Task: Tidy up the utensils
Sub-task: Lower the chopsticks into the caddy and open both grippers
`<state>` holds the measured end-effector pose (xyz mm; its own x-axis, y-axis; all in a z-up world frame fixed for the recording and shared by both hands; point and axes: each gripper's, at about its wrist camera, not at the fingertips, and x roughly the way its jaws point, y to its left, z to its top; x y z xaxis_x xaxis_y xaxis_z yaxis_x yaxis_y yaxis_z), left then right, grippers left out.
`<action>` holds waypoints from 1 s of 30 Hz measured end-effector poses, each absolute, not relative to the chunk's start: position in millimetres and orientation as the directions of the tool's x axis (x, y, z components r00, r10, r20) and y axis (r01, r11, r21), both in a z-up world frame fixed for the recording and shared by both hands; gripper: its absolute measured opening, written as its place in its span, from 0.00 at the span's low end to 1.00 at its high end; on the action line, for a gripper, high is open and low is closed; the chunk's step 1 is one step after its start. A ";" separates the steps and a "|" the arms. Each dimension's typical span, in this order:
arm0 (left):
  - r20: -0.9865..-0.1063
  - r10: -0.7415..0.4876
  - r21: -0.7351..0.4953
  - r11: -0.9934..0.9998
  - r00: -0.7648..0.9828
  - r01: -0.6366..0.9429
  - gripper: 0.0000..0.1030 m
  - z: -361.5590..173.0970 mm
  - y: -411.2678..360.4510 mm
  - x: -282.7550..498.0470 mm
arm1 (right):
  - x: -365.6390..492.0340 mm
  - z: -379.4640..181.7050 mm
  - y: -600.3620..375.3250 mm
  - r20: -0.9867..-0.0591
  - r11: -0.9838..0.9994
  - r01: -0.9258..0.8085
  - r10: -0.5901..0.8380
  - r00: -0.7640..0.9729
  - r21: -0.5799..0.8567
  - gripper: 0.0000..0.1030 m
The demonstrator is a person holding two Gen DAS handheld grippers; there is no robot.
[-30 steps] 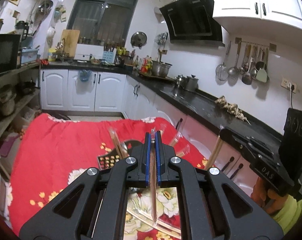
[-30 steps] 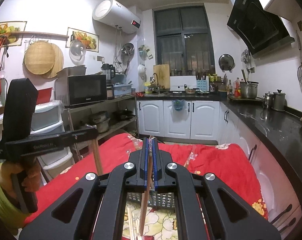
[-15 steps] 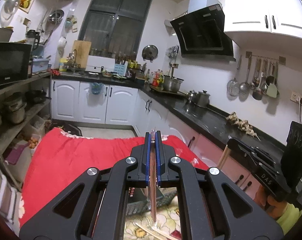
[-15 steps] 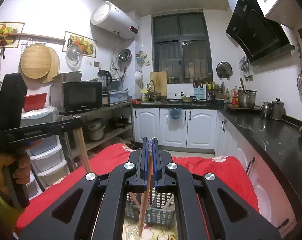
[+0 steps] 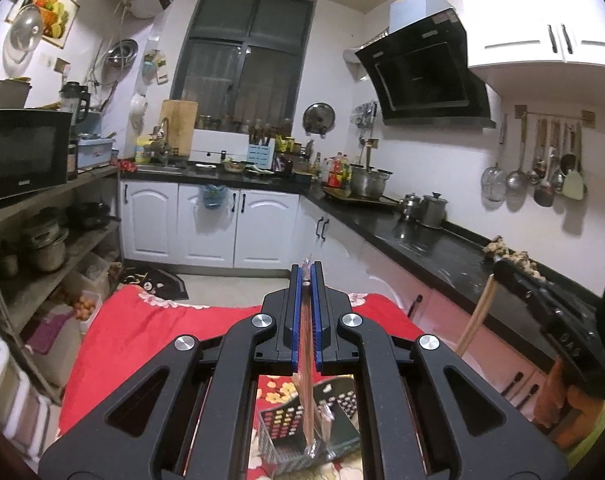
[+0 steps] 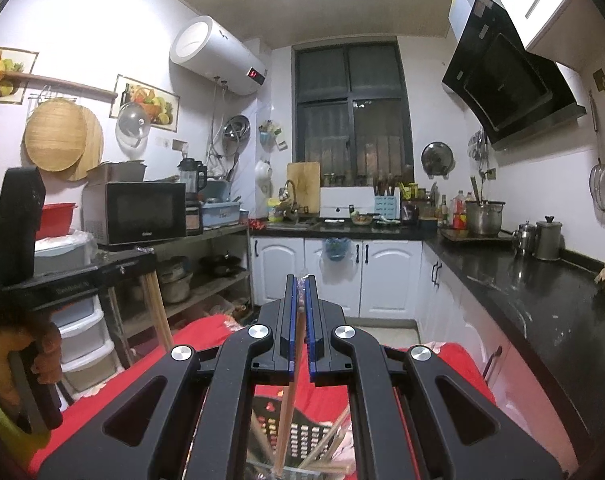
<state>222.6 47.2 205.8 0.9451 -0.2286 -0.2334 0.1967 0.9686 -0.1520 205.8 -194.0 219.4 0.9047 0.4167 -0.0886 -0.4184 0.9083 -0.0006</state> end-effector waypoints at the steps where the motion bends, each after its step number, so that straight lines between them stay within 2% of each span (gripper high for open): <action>1: -0.236 -0.225 -0.153 0.969 0.945 0.193 0.02 204.1 47.0 227.3 | 208.2 219.1 -194.1 -0.081 0.910 -0.416 0.414 0.907 -0.002 0.04; 7: -0.249 -0.197 -0.142 0.976 0.948 0.165 0.02 189.9 45.1 242.1 | 232.3 209.1 -190.1 -0.077 0.914 -0.405 0.403 0.912 -0.006 0.04; 17: -0.305 -0.189 -0.150 0.977 0.933 0.149 0.02 149.9 42.7 260.0 | 262.4 171.8 -178.6 -0.152 0.931 -0.363 0.365 0.918 0.041 0.05; 19: -0.322 -0.200 -0.161 0.975 0.926 0.154 0.02 140.3 41.2 262.5 | 265.8 165.2 -177.1 -0.184 0.937 -0.346 0.349 0.919 0.051 0.23; 20: -0.335 -0.211 -0.169 0.972 0.918 0.162 0.02 136.8 40.0 263.7 | 265.2 163.3 -177.5 -0.189 0.940 -0.338 0.342 0.921 0.054 0.36; 21: -0.356 -0.221 -0.180 0.970 0.908 0.165 0.08 131.5 39.7 265.6 | 264.4 160.5 -179.3 -0.202 0.942 -0.332 0.337 0.920 0.059 0.41; 22: -0.373 -0.222 -0.185 0.969 0.901 0.162 0.27 126.8 39.8 266.7 | 263.2 158.6 -180.6 -0.210 0.940 -0.334 0.340 0.917 0.064 0.42; 24: -0.389 -0.225 -0.204 0.967 0.893 0.155 0.48 119.6 43.2 266.1 | 258.3 156.0 -183.9 -0.223 0.942 -0.328 0.335 0.915 0.067 0.44; 25: -0.395 -0.232 -0.216 0.964 0.889 0.155 0.48 117.0 44.9 265.6 | 256.3 155.6 -184.8 -0.226 0.943 -0.327 0.333 0.915 0.066 0.48; 28: -0.399 -0.246 -0.232 0.959 0.883 0.162 0.50 113.0 47.8 258.2 | 248.8 155.7 -190.7 -0.240 0.946 -0.317 0.324 0.915 0.070 0.49; 29: -0.392 -0.245 -0.234 0.959 0.887 0.161 0.53 113.3 48.9 254.1 | 246.4 156.2 -193.6 -0.243 0.945 -0.317 0.326 0.914 0.077 0.49; 30: -0.389 -0.244 -0.235 0.959 0.888 0.160 0.66 113.9 50.1 251.1 | 243.8 156.9 -195.7 -0.244 0.944 -0.320 0.331 0.912 0.083 0.51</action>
